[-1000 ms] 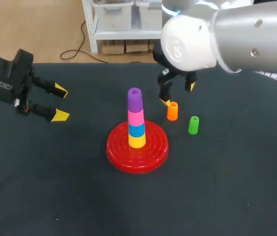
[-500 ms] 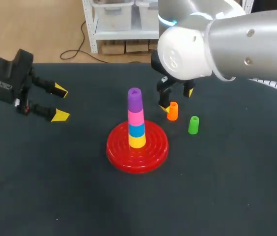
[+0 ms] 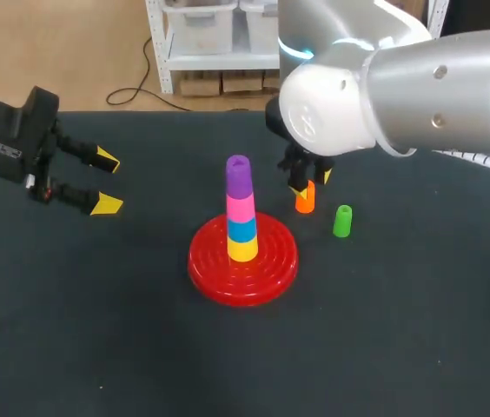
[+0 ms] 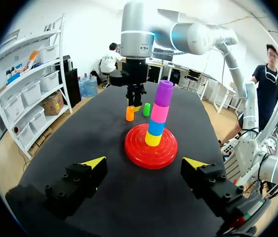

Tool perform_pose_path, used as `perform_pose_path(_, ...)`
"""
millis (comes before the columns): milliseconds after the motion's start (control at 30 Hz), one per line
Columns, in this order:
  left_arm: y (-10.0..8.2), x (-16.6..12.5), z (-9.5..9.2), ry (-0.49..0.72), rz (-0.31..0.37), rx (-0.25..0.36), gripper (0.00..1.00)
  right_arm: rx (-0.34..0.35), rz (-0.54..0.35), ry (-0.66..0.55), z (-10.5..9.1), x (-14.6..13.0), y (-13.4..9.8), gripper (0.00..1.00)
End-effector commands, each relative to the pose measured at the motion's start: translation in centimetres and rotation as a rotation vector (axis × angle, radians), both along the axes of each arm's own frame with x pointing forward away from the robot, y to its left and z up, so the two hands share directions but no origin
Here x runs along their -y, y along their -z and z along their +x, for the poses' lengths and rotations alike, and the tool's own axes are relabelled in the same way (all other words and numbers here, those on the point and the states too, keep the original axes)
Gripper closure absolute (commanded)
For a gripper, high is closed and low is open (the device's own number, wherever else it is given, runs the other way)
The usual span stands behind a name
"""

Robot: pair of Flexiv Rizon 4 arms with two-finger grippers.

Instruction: Pick up and stack the cylinders on the red base in this order: pink,purple,orange,green

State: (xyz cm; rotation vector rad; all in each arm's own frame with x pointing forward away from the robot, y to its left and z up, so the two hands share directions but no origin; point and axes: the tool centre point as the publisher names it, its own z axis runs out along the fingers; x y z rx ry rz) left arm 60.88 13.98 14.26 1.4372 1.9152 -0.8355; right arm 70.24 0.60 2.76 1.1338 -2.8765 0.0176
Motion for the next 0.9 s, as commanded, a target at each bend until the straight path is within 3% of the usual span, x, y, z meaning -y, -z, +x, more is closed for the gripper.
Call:
perform_pose_path(33, 0.09, -0.04, -0.03, 0.0, -0.002, 0.003, 0.0, 0.004, 0.007, 0.005, -0.05, 0.2, 0.32, 0.53)
perform_pose_path(767, 0.09, -0.04, -0.03, 0.0, -0.002, 0.003, 0.0, 0.015, 0.004, -0.009, 0.47, -0.46, 0.36, 0.64)
perform_pose_path(800, 0.09, -0.04, -0.03, 0.0, -0.002, 0.003, 0.0, 0.015, 0.003, -0.01, 0.48, -0.51, 0.41, 0.67)
perform_pose_path(833, 0.09, -0.04, -0.03, 0.0, -0.002, 0.003, 0.0, 0.015, 0.002, -0.011, 0.47, -0.53, 0.43, 0.78)
perform_pose_path(867, 0.09, -0.04, -0.03, 0.0, -0.002, 0.003, 0.0, 0.016, 0.001, -0.011, 0.42, -0.57, 0.42, 0.99)
perform_pose_path(900, 0.09, -0.04, -0.03, 0.0, -0.002, 0.003, 0.0, 0.016, 0.001, -0.012, 0.36, -0.6, 0.35, 1.0)
